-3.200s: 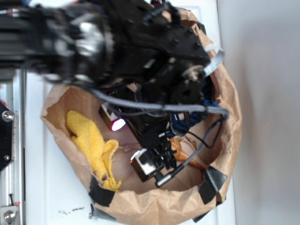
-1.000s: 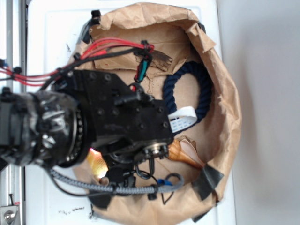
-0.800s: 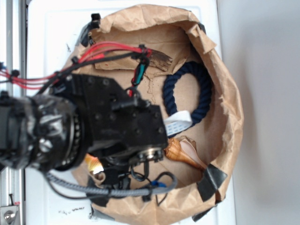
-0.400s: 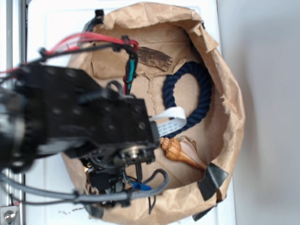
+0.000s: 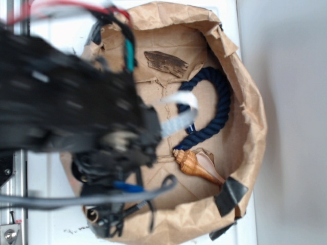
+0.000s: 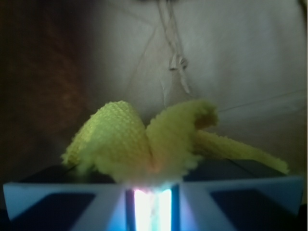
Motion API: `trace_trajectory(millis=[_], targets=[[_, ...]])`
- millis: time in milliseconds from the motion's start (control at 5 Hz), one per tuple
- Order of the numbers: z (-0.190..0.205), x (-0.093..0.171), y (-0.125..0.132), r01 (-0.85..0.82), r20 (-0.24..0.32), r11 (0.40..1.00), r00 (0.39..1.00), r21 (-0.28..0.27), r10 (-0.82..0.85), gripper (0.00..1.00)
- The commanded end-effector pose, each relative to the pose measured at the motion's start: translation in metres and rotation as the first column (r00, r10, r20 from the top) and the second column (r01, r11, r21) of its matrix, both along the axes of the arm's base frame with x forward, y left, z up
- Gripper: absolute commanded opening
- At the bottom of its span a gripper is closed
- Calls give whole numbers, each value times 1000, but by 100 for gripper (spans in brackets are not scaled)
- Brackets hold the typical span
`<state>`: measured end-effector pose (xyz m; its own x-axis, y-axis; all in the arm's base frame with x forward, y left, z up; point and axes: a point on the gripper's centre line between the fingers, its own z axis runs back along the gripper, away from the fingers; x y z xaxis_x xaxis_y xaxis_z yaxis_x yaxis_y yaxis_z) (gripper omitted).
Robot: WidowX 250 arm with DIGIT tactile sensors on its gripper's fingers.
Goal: Grab the yellow cloth.
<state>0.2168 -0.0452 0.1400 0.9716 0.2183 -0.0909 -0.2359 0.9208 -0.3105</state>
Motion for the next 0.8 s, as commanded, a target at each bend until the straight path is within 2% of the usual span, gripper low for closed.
trace_trajectory(millis=[0,200,400,600], targets=[[64,-8,19,-49,246,998,968,28,41,0],[76,7,27,-109,246,993,965,41,96,0],[83,28,38,-189,342,981,926,53,160,0],[82,50,42,-219,368,973,913,77,176,0]])
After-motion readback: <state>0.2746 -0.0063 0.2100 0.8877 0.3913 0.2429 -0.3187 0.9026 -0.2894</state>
